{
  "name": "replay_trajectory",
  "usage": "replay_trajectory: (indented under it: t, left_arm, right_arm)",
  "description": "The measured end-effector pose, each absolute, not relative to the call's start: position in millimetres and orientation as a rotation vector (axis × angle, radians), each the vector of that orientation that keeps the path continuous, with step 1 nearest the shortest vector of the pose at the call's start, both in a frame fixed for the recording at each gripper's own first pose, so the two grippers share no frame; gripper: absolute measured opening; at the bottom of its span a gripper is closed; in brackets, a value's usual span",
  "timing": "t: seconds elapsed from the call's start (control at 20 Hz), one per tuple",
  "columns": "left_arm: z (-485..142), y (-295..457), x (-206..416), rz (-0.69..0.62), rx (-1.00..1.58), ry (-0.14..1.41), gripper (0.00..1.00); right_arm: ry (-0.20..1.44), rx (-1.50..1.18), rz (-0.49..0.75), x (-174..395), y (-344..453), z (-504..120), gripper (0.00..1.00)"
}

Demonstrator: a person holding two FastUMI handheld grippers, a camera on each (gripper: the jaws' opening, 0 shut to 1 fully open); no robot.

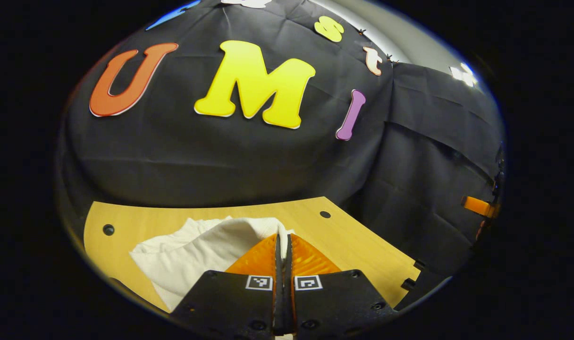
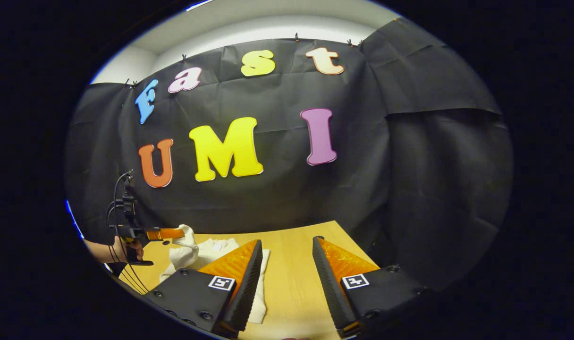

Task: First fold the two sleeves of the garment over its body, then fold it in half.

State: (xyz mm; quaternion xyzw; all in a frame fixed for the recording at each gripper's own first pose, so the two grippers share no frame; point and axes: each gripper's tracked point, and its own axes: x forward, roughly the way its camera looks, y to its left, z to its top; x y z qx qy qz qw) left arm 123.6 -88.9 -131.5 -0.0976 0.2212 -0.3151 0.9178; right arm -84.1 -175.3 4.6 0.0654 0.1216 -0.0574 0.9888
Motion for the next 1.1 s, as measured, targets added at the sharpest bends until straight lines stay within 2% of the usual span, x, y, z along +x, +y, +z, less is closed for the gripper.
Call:
replay_trajectory:
  t: [0.05, 0.3, 0.5, 0.6, 0.8, 0.85, 0.9, 1.0, 1.05, 1.1]
  left_arm:
    - [-139, -103, 130, -0.661, -0.197, 0.463, 0.03]
    - [-196, -158, 166, -0.689, -0.164, 0.528, 0.03]
    - [-272, -179, 189, -0.629, -0.127, 0.655, 0.03]
    - [-295, -193, 191, -0.642, -0.145, 0.690, 0.04]
    - [-309, -205, 191, -0.637, -0.159, 0.704, 0.11]
    - [-304, -206, 192, -0.636, -0.162, 0.693, 0.22]
    - [-299, -204, 191, -0.637, -0.154, 0.680, 0.29]
    - [-291, -187, 196, -0.587, -0.121, 0.641, 0.76]
    - [-286, -176, 197, -0.558, -0.111, 0.626, 0.96]
    - [-282, -165, 197, -0.523, -0.104, 0.609, 0.97]
  right_arm:
    - [0.248, 0.115, -0.137, -91, -181, 6, 0.67]
    - [0.291, 0.086, -0.214, -113, -202, 2, 0.67]
    - [0.345, 0.058, -0.239, -122, -207, -5, 0.67]
    - [0.374, 0.038, -0.245, -126, -207, -9, 0.67]
    - [0.398, 0.030, -0.242, -127, -202, -12, 0.67]
    - [0.396, 0.029, -0.239, -126, -201, -11, 0.67]
    - [0.393, 0.023, -0.231, -124, -197, -12, 0.67]
    - [0.385, 0.013, -0.209, -119, -190, -12, 0.67]
    - [0.380, 0.017, -0.194, -116, -185, -11, 0.67]
    - [0.376, 0.019, -0.177, -112, -180, -13, 0.67]
